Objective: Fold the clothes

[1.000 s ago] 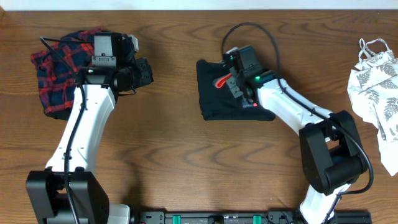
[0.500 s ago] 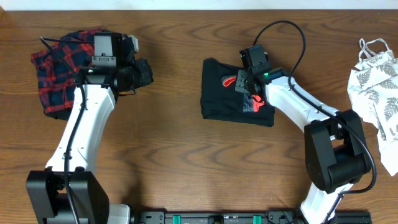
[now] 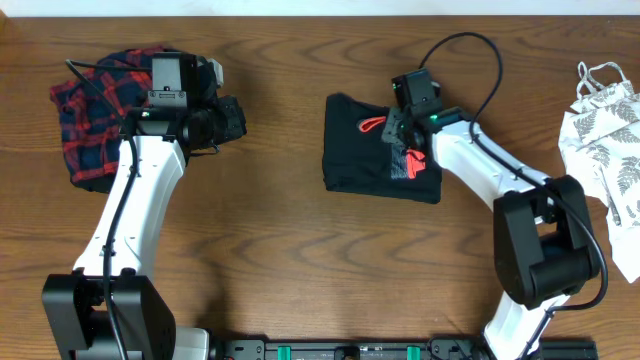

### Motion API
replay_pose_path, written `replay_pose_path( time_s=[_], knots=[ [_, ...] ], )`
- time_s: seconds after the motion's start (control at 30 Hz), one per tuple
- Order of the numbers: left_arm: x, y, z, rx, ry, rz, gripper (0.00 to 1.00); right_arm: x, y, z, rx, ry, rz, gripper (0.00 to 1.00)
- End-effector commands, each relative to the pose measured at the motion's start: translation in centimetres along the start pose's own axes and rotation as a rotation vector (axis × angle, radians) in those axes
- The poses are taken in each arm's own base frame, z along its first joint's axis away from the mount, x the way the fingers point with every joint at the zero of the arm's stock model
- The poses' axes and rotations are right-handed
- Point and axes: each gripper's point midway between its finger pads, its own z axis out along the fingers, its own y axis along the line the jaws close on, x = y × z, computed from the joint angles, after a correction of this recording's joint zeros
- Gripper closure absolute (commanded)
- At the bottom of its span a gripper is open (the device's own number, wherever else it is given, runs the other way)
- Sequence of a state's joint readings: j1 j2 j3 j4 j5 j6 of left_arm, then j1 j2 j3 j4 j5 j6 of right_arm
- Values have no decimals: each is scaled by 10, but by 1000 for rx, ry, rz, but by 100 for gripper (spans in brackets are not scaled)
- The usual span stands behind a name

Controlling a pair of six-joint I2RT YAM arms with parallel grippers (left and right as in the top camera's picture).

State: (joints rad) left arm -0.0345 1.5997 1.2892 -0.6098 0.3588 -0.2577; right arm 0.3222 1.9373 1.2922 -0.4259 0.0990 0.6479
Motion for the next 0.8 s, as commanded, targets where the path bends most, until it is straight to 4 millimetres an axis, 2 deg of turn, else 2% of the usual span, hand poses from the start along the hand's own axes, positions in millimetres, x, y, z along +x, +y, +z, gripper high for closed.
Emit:
replay_pose_path(
  time_s=[0.0, 0.1, 0.2, 0.3, 0.43, 0.63, 0.77],
  knots=[
    [0, 1, -4, -7, -8, 22, 90, -16, -24, 2, 44, -27, 119, 39],
    [0, 1, -4, -7, -7, 22, 90, -30, -39, 3, 55, -54, 182, 24],
    [1, 1, -4, -8, -4, 20, 89, -42, -56, 3, 69, -72, 221, 17],
    [1, 1, -4, -8, -5, 21, 90, -44, -61, 4, 54, -59, 223, 16],
    [0, 1, -4, -8, -5, 21, 90, -40, -50, 4, -6, -23, 98, 15],
    [2, 1, -4, -10, 1, 19, 90, -26, -9, -7, -179, 22, -202, 13],
    [3, 2, -4, -11, 5, 18, 90, -3, -8, -12, -203, 117, -233, 7]
  ],
)
